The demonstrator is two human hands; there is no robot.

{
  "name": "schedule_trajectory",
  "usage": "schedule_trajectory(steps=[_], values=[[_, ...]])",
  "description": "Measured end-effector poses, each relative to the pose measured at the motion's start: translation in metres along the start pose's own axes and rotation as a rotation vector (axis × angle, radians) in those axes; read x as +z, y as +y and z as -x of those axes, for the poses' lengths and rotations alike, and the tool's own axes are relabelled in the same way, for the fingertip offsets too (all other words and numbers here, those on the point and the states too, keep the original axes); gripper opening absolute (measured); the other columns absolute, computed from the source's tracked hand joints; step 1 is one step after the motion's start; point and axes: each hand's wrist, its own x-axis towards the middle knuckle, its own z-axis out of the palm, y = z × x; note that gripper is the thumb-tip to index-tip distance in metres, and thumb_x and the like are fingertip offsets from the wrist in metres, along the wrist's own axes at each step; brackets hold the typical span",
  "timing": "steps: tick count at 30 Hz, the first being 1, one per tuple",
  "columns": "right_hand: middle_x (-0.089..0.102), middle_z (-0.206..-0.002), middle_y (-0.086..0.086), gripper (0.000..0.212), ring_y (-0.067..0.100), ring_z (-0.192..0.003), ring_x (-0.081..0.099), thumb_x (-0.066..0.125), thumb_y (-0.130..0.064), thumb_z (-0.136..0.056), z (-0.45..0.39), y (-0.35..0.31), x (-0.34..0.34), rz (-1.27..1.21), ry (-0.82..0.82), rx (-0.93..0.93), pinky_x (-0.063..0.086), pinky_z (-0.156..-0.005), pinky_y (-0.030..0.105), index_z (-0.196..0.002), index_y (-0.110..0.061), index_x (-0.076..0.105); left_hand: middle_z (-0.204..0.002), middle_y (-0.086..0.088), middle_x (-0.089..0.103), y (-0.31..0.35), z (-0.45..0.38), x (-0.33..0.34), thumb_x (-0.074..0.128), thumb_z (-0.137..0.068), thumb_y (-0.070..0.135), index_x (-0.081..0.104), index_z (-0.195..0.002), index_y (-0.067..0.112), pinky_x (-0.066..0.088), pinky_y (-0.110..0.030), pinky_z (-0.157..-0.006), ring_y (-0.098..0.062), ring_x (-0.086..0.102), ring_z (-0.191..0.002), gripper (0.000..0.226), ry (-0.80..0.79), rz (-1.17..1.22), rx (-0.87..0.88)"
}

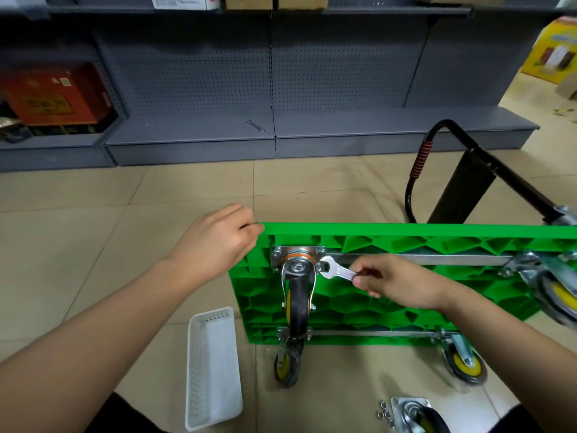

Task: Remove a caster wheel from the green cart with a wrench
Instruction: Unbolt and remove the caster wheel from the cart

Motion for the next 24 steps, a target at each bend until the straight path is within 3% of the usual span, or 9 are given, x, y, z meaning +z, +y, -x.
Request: schedule_trajectory(steps=[4, 10, 13, 17, 21, 24], values=[[0.062, -0.067, -0.007, 0.020, 0.003, -0.057, 0.059, 0.060, -0.014, -0.100, -0.003, 0.005, 0.015, 0.135, 0.224, -0.068, 0.044, -0.058, 0.019, -0.082, -0.023, 0.057, -0.084, -0.007, 0.054, 0.000, 0.000, 0.003, 0.058, -0.095, 0.014, 0.072, -0.098, 0.006, 0.052, -0.044, -0.054, -0.030, 0.055, -0.078, 0.016, 0.020, 0.041, -0.032], [0.067, -0.072, -0.008, 0.018, 0.006, -0.063, 0.066, 0.062, -0.012, -0.098, -0.016, 0.021, 0.032, 0.177, 0.432, -0.127, 0.048, -0.066, 0.020, -0.087, -0.025, 0.057, -0.084, -0.006, 0.053, 0.002, 0.001, 0.006, 0.064, -0.092, 0.009, 0.072, -0.097, 0.007, 0.052, -0.044, -0.055, -0.028, 0.054, -0.080, 0.009, 0.055, 0.070, -0.073], [0.066, -0.072, -0.011, 0.021, 0.002, -0.066, 0.067, 0.062, -0.014, -0.098, -0.019, 0.027, 0.038, 0.186, 0.458, -0.121, 0.047, -0.066, 0.017, -0.089, -0.032, 0.055, -0.084, -0.006, 0.053, 0.003, 0.000, 0.008, 0.063, -0.092, 0.009, 0.071, -0.095, 0.007, 0.053, -0.043, -0.057, -0.028, 0.055, -0.080, 0.009, 0.066, 0.076, -0.088], [0.069, -0.079, -0.008, 0.027, 0.002, -0.071, 0.070, 0.061, -0.013, -0.099, -0.025, 0.030, 0.049, 0.131, 0.498, -0.110, 0.051, -0.069, 0.022, -0.087, -0.036, 0.054, -0.083, -0.007, 0.052, 0.005, 0.000, 0.008, 0.060, -0.092, 0.009, 0.070, -0.092, 0.007, 0.052, -0.043, -0.060, -0.030, 0.055, -0.081, 0.010, 0.061, 0.072, -0.101], [0.071, -0.080, -0.003, 0.019, 0.001, -0.074, 0.070, 0.058, -0.011, -0.101, -0.028, 0.026, 0.064, 0.035, 0.518, -0.079, 0.048, -0.070, 0.015, -0.087, -0.025, 0.056, -0.083, -0.007, 0.052, 0.006, 0.000, 0.009, 0.060, -0.092, 0.009, 0.070, -0.091, 0.007, 0.051, -0.042, -0.060, -0.029, 0.054, -0.081, 0.010, 0.067, 0.068, -0.111], [0.072, -0.079, -0.006, 0.011, 0.002, -0.076, 0.071, 0.057, -0.012, -0.101, -0.031, 0.029, 0.075, -0.029, 0.527, -0.074, 0.050, -0.075, 0.018, -0.093, -0.018, 0.059, -0.083, -0.006, 0.051, 0.007, 0.000, 0.009, 0.059, -0.093, 0.010, 0.070, -0.091, 0.007, 0.050, -0.042, -0.060, -0.028, 0.053, -0.081, 0.011, 0.074, 0.070, -0.111]])
